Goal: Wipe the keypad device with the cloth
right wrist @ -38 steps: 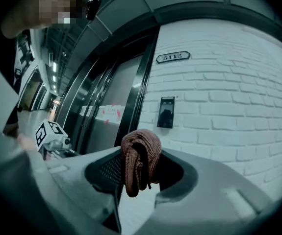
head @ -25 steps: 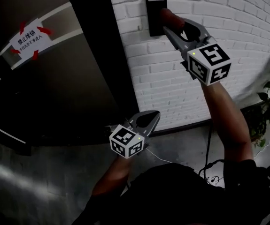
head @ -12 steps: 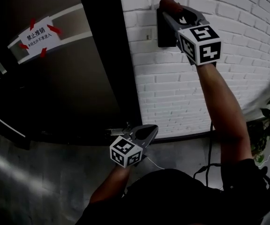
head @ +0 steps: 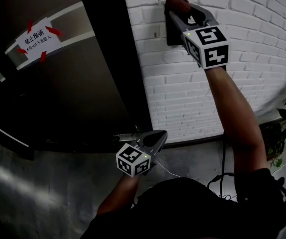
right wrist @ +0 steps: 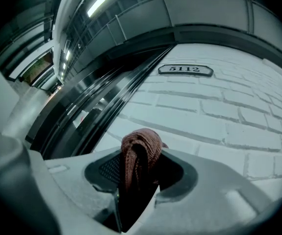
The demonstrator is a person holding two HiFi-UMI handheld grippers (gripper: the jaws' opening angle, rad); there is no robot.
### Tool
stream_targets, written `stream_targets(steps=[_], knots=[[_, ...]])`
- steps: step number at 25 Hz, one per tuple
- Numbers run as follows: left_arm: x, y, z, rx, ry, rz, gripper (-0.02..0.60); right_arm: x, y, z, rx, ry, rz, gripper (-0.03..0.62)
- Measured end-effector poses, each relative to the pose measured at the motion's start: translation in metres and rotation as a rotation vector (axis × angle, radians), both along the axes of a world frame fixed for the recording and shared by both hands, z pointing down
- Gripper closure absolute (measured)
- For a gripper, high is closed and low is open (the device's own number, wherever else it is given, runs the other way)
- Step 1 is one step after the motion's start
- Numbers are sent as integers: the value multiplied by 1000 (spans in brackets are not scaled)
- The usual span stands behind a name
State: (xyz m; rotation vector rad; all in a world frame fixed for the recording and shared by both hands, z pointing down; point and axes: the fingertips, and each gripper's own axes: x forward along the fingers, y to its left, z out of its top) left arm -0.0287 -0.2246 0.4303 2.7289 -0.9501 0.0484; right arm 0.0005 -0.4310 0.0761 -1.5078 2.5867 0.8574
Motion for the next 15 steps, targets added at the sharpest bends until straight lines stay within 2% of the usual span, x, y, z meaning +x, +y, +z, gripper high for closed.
stream_targets(steps=[15], knots=[[-2,4,1,-4,-2,5,565,0,0,42,-44,-1,10,450]])
